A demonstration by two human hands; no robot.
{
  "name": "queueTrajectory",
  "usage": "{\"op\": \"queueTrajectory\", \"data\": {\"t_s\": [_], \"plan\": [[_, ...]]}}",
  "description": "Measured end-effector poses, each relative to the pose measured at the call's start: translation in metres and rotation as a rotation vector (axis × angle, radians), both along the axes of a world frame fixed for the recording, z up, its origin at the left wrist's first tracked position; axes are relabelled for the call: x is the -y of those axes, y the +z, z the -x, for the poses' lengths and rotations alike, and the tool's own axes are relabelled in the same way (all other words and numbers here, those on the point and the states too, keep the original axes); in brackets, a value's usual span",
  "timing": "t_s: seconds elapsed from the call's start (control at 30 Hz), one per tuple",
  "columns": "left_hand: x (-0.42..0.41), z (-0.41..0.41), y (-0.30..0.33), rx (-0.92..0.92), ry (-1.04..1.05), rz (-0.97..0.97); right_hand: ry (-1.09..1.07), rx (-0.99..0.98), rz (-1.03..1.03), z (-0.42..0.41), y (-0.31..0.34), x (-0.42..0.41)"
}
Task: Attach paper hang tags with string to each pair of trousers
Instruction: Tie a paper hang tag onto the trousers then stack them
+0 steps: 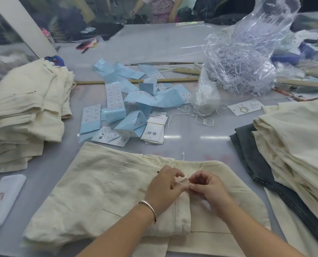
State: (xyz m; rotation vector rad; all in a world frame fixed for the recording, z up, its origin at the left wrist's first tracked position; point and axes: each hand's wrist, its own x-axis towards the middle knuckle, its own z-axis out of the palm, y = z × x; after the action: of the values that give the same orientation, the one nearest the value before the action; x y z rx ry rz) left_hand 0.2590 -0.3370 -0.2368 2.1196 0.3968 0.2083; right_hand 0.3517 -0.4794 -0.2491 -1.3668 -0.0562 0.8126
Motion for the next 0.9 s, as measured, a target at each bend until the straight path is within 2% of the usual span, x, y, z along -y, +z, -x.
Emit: {"op": "queueTrajectory", "data": {"t_s": [0.07,0.13,0.17,0.23,0.3,0.37,0.43,0.53,0.63,0.7,0.77,0.83,0.9], "plan": [[-0.016,0.022,0.002,0.123,0.095,-0.118,-0.025,0.082,0.063,0.006,0.002,-0.002],[-0.048,0.054,0.004,0.123,0.242,-0.313,-0.022,0.202,0.14,0.013,0.003,-0.003],[-0.07,0.071,0.004,0.059,0.326,-0.427,-0.015,0.26,0.171,0.015,0.002,-0.004],[-0.112,0.106,0.003,-0.205,0.509,-0.578,0.003,0.336,0.223,0.019,0.003,-0.006],[-0.152,0.137,0.005,-0.485,0.691,-0.529,0.019,0.386,0.281,0.022,0.007,-0.011],[-0.185,0.159,0.009,-0.674,0.748,-0.43,0.009,0.465,0.396,0.029,0.013,-0.015],[-0.207,0.167,0.01,-0.747,0.694,-0.334,-0.017,0.623,0.581,0.041,0.017,-0.018],[-0.222,0.164,0.006,-0.69,0.655,-0.204,0.005,0.845,0.802,0.067,0.025,-0.03],[-0.225,0.16,0.011,-0.614,0.66,0.004,0.249,1.108,0.91,0.091,0.032,-0.056],[-0.229,0.156,0.022,-0.514,0.624,0.329,0.49,1.198,0.973,0.104,0.033,-0.074],[-0.228,0.152,0.041,-0.5,0.531,0.721,0.629,1.186,1.034,0.118,0.038,-0.087],[-0.218,0.147,0.067,-0.466,0.437,1.0,0.667,1.13,0.959,0.133,0.046,-0.096],[-0.206,0.137,0.089,-0.353,0.406,1.155,0.68,1.052,0.796,0.16,0.063,-0.103]]}}
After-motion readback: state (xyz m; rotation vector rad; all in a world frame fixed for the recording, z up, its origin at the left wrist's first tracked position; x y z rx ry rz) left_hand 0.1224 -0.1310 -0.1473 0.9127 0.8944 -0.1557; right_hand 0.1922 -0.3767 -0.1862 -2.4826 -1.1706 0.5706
